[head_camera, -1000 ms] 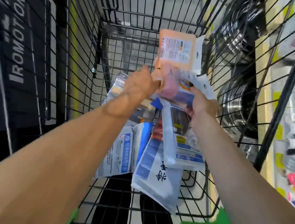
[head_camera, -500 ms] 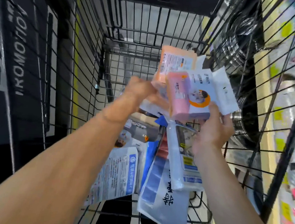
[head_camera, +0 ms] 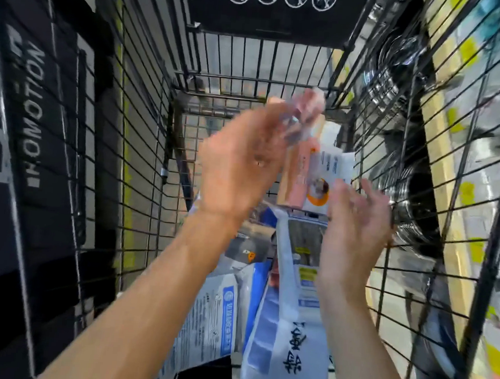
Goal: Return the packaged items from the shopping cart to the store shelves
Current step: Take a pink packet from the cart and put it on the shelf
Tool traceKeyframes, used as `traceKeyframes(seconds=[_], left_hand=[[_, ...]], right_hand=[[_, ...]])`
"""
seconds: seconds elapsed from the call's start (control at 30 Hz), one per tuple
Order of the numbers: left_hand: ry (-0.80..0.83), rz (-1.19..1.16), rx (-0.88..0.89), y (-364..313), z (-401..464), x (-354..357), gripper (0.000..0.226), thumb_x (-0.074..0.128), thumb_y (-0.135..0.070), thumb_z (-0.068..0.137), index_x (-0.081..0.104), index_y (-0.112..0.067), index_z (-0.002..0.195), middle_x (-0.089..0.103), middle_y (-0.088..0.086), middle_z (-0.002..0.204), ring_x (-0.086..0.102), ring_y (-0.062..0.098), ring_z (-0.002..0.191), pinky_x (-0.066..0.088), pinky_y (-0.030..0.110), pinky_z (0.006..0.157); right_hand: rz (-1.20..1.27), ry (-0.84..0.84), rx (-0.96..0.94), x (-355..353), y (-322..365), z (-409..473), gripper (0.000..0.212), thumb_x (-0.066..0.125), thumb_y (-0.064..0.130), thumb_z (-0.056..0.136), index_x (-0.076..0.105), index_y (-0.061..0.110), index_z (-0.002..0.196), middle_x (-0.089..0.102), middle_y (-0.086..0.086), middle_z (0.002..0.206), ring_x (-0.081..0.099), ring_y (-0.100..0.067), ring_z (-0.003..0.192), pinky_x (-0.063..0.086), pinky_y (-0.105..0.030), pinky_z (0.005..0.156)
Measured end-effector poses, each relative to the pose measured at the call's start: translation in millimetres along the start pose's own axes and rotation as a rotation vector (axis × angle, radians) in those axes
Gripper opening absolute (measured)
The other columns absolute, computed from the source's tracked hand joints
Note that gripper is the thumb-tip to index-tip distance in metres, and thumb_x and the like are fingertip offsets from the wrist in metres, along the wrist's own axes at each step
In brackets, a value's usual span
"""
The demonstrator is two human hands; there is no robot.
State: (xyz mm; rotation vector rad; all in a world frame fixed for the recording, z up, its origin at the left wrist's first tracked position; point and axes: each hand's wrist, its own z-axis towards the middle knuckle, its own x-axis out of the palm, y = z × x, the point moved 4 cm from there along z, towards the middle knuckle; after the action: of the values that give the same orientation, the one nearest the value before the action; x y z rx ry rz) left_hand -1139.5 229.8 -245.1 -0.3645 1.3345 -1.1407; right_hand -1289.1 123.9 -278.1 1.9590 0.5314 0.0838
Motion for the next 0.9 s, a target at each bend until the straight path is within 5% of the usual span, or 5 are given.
traceKeyframes(seconds=[0.17,0.27,0.5,0.6,0.9], left_hand=[[0.325,0.009,0.356,-27,-38,35,0.040,0.072,-0.028,0.082,0.059,-0.026,0.120,0.076,0.000,0.102,0.072,0.022,0.087,0.058,0.035,0.068],[0.580,-0.160,0.083,-13,-43,44,0.035,0.061,-0.046,0.090,0.066,-0.023,0.115,0.077,-0.004,0.092,0.074,0.014,0.084,0.058,0.035,0.074],[0.305,0.008,-0.693,96,9,84,0.048,0.069,-0.022,0.082,0.055,-0.010,0.125,0.065,0.010,0.116,0.063,0.026,0.106,0.051,0.037,0.090],[0.322,-0.244,-1.071,117,14,105,0.038,0.072,-0.009,0.086,0.050,-0.004,0.115,0.064,0.007,0.097,0.067,0.009,0.074,0.053,0.016,0.056],[0.385,-0.241,-1.057,147,7,136,0.060,0.086,-0.044,0.040,0.073,-0.017,0.091,0.078,0.003,0.088,0.075,0.021,0.072,0.063,0.042,0.073]], right_hand=[[0.090,0.265,0.320,23,13,24,0.013,0.061,0.030,0.093,0.070,0.021,0.091,0.073,0.002,0.079,0.068,-0.011,0.064,0.050,-0.022,0.050],[-0.068,0.193,0.303,7,2,42,0.020,0.066,-0.002,0.080,0.072,0.016,0.084,0.076,-0.003,0.079,0.068,-0.018,0.061,0.051,-0.026,0.050],[0.093,0.148,0.431,-9,-36,44,0.039,0.076,-0.009,0.072,0.069,0.015,0.101,0.076,-0.010,0.105,0.073,-0.021,0.081,0.060,-0.030,0.065],[0.168,0.124,0.454,-13,-44,39,0.041,0.076,-0.011,0.072,0.067,0.018,0.101,0.075,-0.009,0.108,0.072,-0.021,0.089,0.060,-0.029,0.068],[0.136,-0.113,0.428,-6,-51,2,0.060,0.085,0.012,0.071,0.049,0.025,0.118,0.072,0.000,0.109,0.072,-0.025,0.099,0.055,-0.058,0.092]])
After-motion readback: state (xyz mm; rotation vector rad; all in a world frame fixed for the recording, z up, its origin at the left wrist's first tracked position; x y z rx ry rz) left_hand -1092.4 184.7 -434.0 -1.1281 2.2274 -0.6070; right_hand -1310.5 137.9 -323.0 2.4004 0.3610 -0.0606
